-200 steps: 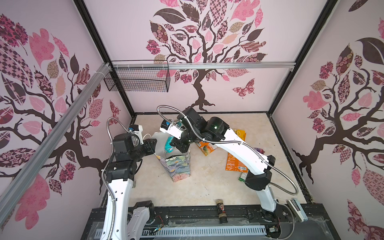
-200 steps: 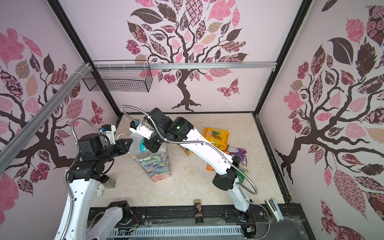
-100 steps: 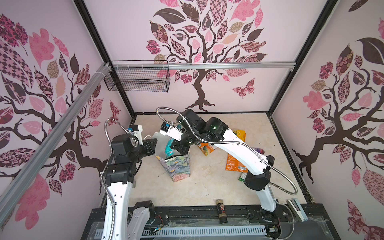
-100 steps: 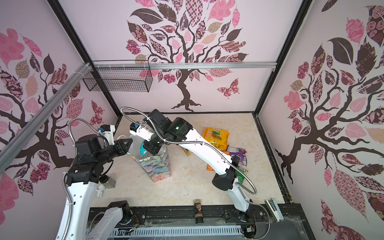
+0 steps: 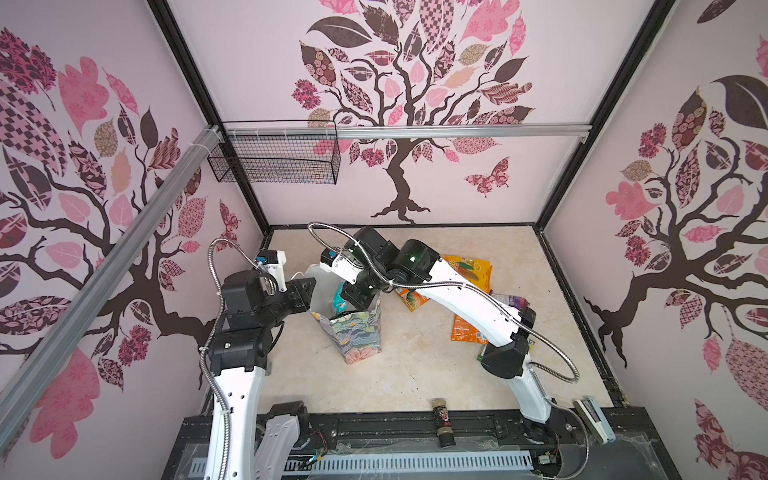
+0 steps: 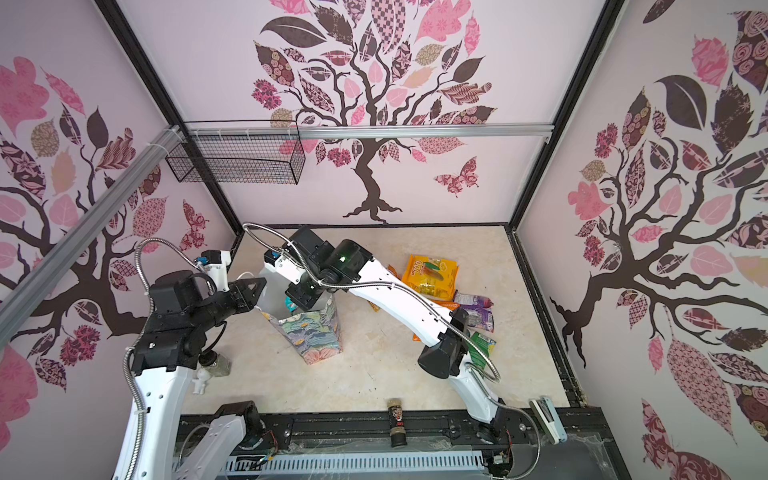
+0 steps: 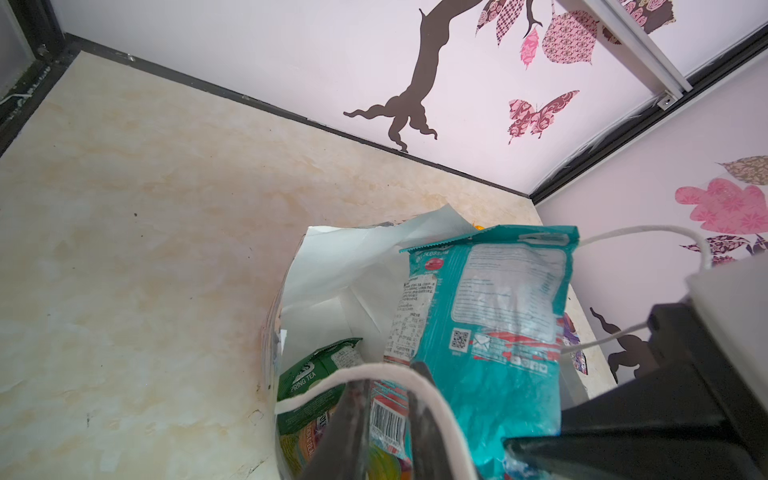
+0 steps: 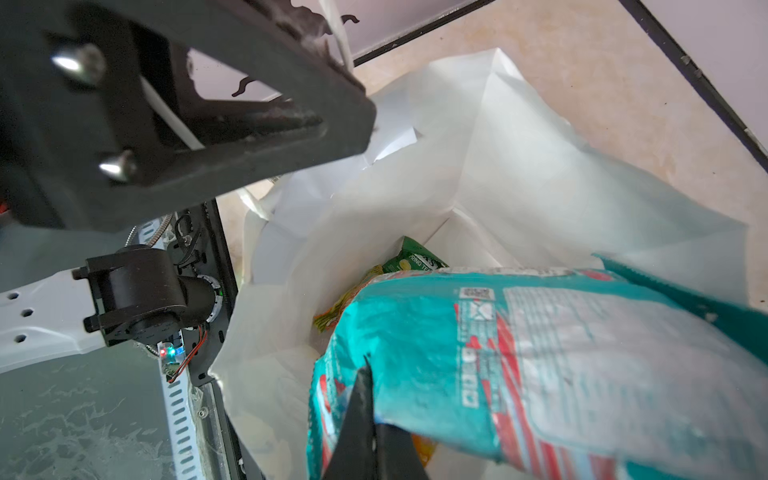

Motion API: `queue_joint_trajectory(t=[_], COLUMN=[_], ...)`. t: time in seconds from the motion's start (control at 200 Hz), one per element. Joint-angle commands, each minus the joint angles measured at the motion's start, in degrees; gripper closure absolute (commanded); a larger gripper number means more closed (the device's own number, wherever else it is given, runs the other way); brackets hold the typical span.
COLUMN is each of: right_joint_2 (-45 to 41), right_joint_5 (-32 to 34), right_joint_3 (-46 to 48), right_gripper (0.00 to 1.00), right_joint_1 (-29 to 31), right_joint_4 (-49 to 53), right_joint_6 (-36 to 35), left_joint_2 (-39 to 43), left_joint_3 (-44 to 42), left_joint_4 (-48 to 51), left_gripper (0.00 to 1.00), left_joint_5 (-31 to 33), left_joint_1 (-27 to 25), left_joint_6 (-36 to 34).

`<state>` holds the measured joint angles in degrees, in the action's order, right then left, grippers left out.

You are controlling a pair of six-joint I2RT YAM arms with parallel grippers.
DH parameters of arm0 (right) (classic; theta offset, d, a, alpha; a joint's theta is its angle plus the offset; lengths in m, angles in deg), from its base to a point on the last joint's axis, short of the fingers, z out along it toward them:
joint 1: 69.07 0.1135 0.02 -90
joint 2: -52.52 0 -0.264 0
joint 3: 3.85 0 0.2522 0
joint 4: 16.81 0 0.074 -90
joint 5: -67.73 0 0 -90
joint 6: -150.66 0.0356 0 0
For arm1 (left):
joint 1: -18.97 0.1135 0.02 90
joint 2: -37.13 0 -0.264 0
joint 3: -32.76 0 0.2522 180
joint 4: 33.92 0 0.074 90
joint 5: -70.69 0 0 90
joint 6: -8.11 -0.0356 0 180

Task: Place the snacks into the paper bag
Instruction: 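Lower the teal packet into the bag and open the right gripper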

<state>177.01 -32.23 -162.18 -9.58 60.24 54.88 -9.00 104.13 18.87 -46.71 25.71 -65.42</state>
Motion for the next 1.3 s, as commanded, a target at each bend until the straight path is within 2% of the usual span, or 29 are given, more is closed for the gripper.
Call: queue_joint_trajectory(t=[0.0, 0.295, 0.525, 0.605, 0.805, 1.295], right_joint_2=[1.5, 2.1, 1.7, 1.5, 1.0, -1.5], right_joint_5=[0.5, 1.7, 2.7, 2.8, 3.4, 3.5], right_joint_3=[-0.9, -0.9, -0.9, -0.9, -1.1, -0.5], right_gripper=[1.00, 1.00, 0.93, 0.85, 0.75, 0.73], right_joint_1=[0.2, 0.2, 0.1, 0.1, 0.1, 0.2], right_joint_4=[-2.5, -3.3, -3.3, -3.3, -3.5, -4.1], right_joint_6=[0.3, 0.9, 1.0, 1.0, 1.0, 2.1], left_joint_2=[0.6, 0.9, 0.6, 0.6, 0.8, 0.9], left_joint_3=[-1.5, -1.6, -1.5, -1.6, -1.7, -1.9], left_joint_4=[-1.8, -1.7, -1.8, -1.8, -1.8, -1.8], left_gripper=[0.79, 0.78, 0.78, 0.79, 0.78, 0.79], left_joint_5=[-1.0, -1.1, -1.2, -1.2, -0.9, -0.9], left_joint_1=[0.2, 0.2, 0.2, 0.2, 0.2, 0.2], left_joint_6=[-0.6, -0.6, -0.6, -0.6, -0.6, -0.6])
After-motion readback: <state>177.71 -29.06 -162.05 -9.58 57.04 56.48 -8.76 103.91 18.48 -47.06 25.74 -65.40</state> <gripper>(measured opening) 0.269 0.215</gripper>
